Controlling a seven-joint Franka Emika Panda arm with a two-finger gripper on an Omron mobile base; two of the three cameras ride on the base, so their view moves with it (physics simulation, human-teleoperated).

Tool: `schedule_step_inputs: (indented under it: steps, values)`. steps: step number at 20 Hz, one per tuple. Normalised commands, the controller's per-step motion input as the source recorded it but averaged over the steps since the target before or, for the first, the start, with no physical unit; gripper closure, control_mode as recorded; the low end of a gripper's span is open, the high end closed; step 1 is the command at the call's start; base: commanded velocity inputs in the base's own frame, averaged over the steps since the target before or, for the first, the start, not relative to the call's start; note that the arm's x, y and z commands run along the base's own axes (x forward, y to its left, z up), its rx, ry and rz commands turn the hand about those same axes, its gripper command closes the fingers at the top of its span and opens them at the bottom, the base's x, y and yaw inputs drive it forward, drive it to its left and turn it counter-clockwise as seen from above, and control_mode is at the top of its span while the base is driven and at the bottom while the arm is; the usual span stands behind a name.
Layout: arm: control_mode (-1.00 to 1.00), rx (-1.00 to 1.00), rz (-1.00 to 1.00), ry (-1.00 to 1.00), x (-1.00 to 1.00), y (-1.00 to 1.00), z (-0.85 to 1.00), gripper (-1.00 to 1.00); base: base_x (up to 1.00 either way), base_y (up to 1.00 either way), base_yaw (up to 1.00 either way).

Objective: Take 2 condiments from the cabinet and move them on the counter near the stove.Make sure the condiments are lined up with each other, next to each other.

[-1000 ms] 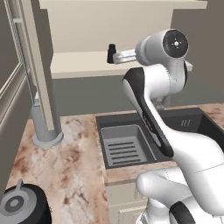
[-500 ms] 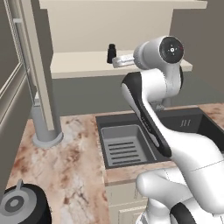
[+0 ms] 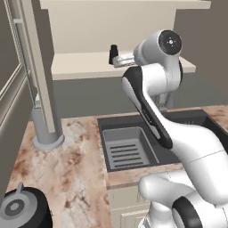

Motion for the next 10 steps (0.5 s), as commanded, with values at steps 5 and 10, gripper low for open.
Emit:
schedule_step_inputs:
  steps: [5,10]
  values:
    - [-1.00,0.00,0.02,0.04,0.21,0.00,0.00,-1.00,0.00,0.00,0.00]
    - [-1.00,0.00,0.04,0.00,0.27,0.00,-0.06,-1.00,0.00,0.00,0.00]
